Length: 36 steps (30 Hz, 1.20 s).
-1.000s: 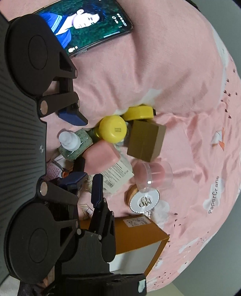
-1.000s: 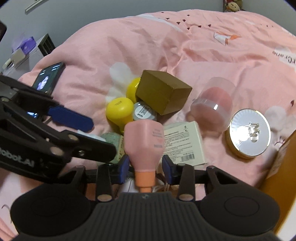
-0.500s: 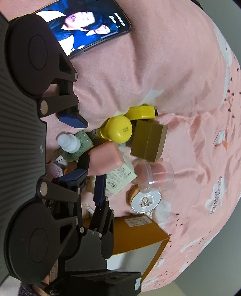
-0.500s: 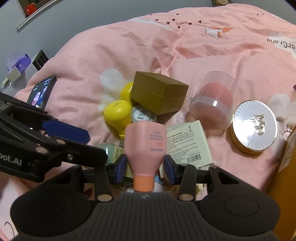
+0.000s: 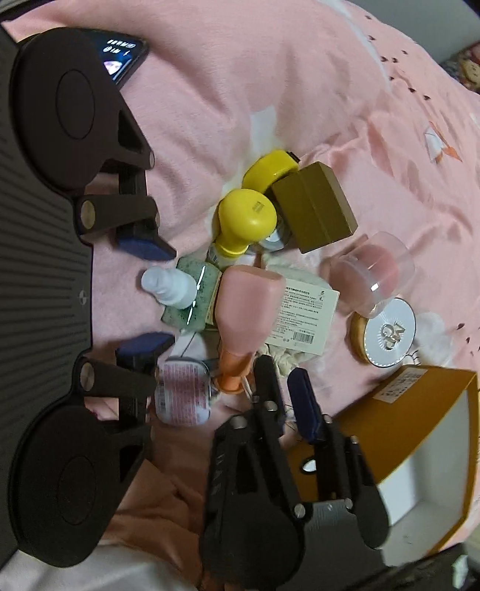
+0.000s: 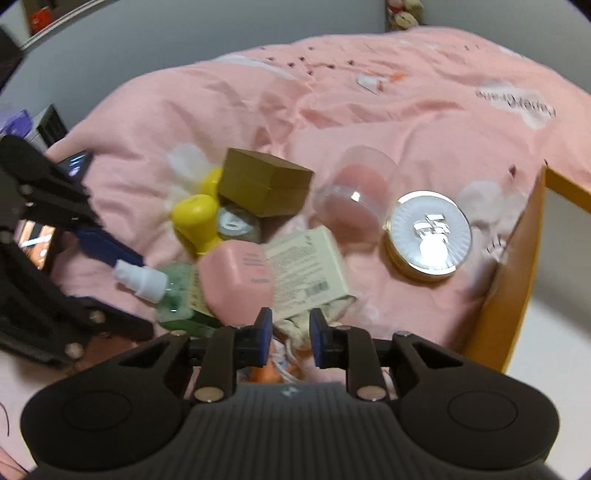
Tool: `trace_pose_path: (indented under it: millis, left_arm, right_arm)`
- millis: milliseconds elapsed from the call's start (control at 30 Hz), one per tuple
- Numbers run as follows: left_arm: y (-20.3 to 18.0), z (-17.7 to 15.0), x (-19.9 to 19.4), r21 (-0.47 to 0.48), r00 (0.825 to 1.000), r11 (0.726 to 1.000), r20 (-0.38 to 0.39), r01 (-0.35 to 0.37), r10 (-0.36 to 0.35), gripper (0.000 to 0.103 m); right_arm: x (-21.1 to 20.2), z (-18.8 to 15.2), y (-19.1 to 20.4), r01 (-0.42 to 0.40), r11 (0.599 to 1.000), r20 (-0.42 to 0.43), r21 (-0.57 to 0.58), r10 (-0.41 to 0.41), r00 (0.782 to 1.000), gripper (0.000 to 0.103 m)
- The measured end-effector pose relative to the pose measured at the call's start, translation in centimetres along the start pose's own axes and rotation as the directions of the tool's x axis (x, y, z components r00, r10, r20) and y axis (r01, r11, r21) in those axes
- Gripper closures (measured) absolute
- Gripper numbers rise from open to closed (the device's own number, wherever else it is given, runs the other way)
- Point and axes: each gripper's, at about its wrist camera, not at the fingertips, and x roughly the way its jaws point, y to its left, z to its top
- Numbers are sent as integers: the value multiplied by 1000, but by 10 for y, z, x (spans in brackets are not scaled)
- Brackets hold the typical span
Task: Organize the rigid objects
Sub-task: 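Grasp the pink bottle with the right tool while the left tool grasps the green spray bottle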
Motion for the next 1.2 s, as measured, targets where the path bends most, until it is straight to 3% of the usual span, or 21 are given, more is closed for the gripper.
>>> trace_pose_path:
  millis: [67,233,267,300,367,467,567,667,800,900,967,1067,1167,1200]
  left_arm:
    - [6,1,2,-15,1000,1000,9,22,-22,65]
    - [17,10,-1,-51,994,996,76,77,-73,67]
    - [20,14,0,-70,992,993,91,96,-89,70]
    - [23,16,0,-89,989,990,110,108,-98,79]
    - [26,21,2,-122,986,987,144,108,-90,79]
    - [30,24,6,-166,977,978,191,126,-94,79]
    - [35,26,8,-226,965,962,245,152,-94,79]
    - [40,34,13,-270,954,946,284,178,-98,79]
    - [42,51,27,-288,954,943,289,169,-83,79]
    - [47,54,38,-318,957,930,274,184,-95,79]
    - [50,52,41,-339,957,919,267,199,-109,75]
    - [50,47,36,-337,952,913,272,231,-140,55]
    - [43,44,25,-299,958,933,261,199,-121,33]
    - [40,43,22,-277,960,943,255,184,-112,33]
  right_arm:
    - [-2,0,7,-16,999,6,-33,16,1000,69]
    - [8,-3,19,-32,995,-42,-91,28,999,68]
    - [10,-4,20,-27,995,-52,-98,22,998,68]
    - [12,-4,20,-25,995,-59,-100,19,998,68]
    - [15,-3,20,-27,995,-67,-98,21,998,68]
    - [22,1,19,-6,996,-64,-84,0,998,77]
    - [21,3,16,10,999,-52,-41,-13,999,78]
    - [9,6,12,62,998,2,-9,-62,998,78]
    - [3,10,7,204,979,16,-3,-204,979,78]
    - [7,11,2,190,982,0,16,-190,982,78]
    - [9,13,1,176,984,-5,26,-176,984,77]
    - [10,13,0,193,981,1,24,-193,981,72]
    - [6,15,0,194,981,23,26,-195,981,60]
    - [5,17,-1,198,980,30,25,-199,980,57]
